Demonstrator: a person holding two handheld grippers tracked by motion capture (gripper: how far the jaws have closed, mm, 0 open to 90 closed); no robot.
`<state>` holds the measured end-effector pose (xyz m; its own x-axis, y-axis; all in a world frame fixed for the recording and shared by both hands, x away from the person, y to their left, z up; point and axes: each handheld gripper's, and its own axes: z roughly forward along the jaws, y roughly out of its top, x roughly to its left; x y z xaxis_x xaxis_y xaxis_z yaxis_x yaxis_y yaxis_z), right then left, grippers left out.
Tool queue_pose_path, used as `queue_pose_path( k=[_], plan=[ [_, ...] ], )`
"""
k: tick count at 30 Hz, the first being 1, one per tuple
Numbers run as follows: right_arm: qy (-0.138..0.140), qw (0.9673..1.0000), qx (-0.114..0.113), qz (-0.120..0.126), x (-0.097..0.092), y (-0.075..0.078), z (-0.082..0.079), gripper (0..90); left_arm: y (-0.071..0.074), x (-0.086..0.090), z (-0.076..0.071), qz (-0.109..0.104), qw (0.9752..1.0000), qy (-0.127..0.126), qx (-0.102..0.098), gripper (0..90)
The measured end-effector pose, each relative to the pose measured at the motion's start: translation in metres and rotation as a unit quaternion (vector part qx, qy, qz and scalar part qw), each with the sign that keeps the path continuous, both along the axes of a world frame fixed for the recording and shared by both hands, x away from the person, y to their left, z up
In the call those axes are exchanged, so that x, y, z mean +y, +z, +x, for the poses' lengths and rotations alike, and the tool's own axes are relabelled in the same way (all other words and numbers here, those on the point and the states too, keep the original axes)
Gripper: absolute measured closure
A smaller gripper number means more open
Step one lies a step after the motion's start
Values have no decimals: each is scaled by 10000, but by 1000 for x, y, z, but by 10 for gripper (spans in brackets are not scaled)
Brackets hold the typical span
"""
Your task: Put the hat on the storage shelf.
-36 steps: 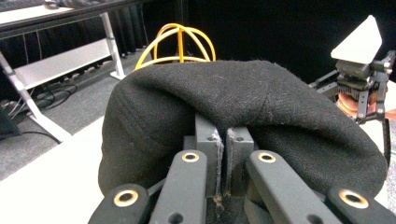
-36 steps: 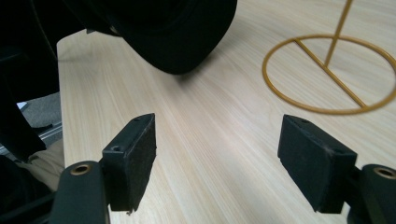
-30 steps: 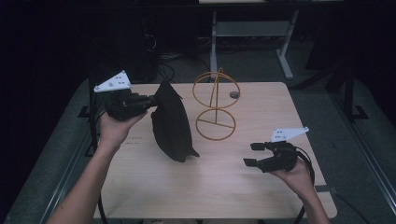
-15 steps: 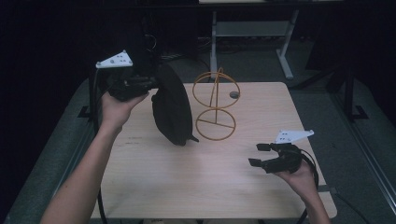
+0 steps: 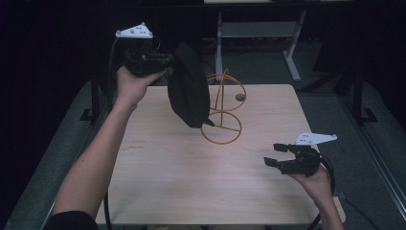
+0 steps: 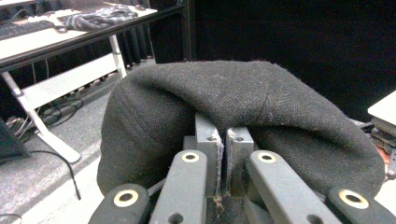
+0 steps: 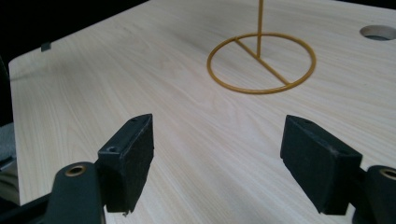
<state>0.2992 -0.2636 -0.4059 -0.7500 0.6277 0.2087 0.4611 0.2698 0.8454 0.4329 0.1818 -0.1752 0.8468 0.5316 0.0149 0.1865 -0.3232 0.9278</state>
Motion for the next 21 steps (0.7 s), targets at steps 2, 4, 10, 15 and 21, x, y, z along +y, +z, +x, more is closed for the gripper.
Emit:
queue_pose_path(
  k=[2, 4, 10, 15, 21],
  plan=[
    [-33, 10000, -12, 32, -3, 0, 0, 256, 5, -7, 6, 70, 10000, -52, -17, 875],
    [-48, 10000, 7, 33, -6, 0, 0, 257, 10, -14, 12, 71, 9999, -74, 23, 875],
    [-109, 9999, -1, 71, -12, -1, 1, 257, 25, -43, 28, 248, 9996, -117, 98, 875],
    [-146, 9998, 63, 97, -15, -6, 1, 256, 21, -69, 39, 573, 9979, -165, 243, 874],
    [-113, 9998, 103, 128, -15, -7, 1, 261, 7, -93, 55, 838, 9954, -149, 447, 873]
  ],
)
